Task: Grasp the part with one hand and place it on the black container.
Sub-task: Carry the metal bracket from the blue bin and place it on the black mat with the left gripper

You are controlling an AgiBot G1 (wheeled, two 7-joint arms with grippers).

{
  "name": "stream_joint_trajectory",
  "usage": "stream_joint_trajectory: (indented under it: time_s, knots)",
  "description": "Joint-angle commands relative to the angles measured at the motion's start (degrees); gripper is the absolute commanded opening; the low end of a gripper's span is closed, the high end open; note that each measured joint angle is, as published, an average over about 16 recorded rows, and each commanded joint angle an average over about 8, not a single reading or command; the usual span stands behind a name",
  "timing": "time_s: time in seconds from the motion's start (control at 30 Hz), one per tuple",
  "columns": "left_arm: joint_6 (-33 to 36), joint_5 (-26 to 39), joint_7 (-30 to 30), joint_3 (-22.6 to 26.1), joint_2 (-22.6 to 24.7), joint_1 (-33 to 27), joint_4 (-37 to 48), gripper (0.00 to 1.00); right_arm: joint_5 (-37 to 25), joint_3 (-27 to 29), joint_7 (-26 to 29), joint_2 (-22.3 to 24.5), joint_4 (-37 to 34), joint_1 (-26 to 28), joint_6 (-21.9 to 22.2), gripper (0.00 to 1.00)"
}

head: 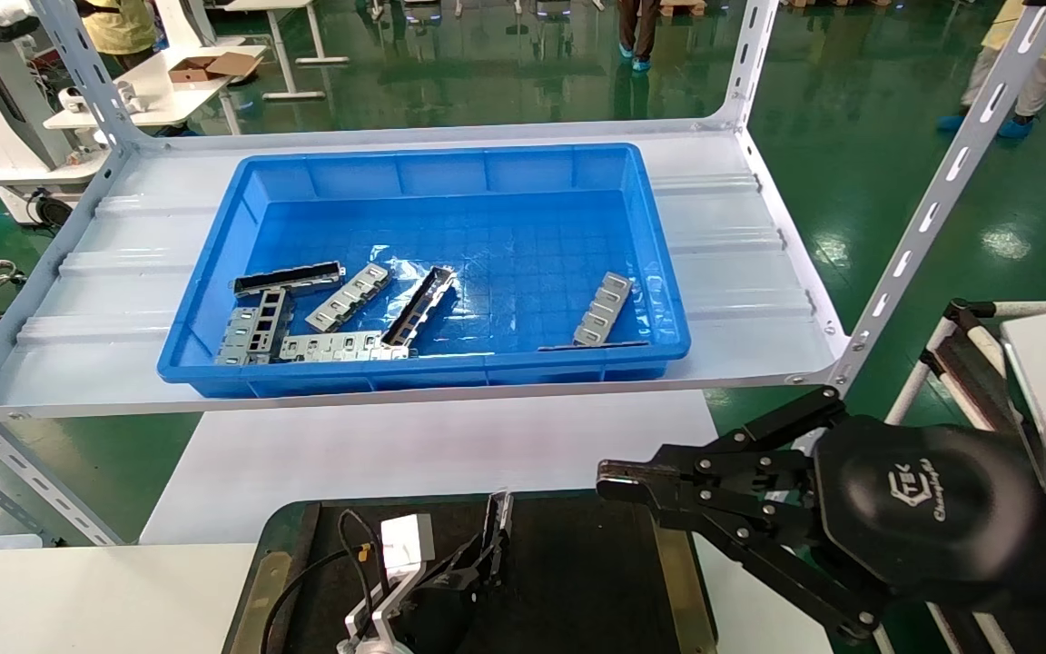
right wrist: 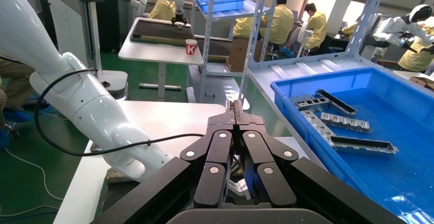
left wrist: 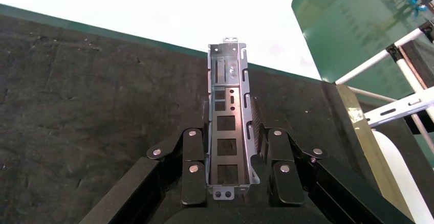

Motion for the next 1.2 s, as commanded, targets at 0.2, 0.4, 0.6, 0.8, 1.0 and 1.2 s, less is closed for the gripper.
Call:
stream_joint_trajectory:
  time_s: [0.2,0.4,0.6,0.8,1.0,1.2]
  knots:
    - [1.0,2.1,-1.4,-1.5,0.9,0.7,1.6,0.00,0.0,0.0,0.0,0.0,0.0,0.0,0.0,0.00]
    - [1.6,3.5,-2.2,-2.4,1.4,1.3,2.2,0.00,0.0,0.0,0.0,0.0,0.0,0.0,0.0,0.00]
    - [2.1,4.5,-2.8,-3.0,1.8,1.6,2.7,0.00,0.0,0.0,0.0,0.0,0.0,0.0,0.0,0.00]
    - [2.3,5.2,-3.2,-3.4,2.2,1.8,3.2,0.00,0.0,0.0,0.0,0.0,0.0,0.0,0.0,0.00]
    - [2.2,5.7,-3.3,-3.5,2.5,2.1,3.6,0.46,0.0,-0.1,0.0,0.0,0.0,0.0,0.0,0.23]
    - [2.2,5.9,-3.4,-3.6,2.6,2.2,3.6,1.00,0.0,-0.1,0.0,0.0,0.0,0.0,0.0,0.94]
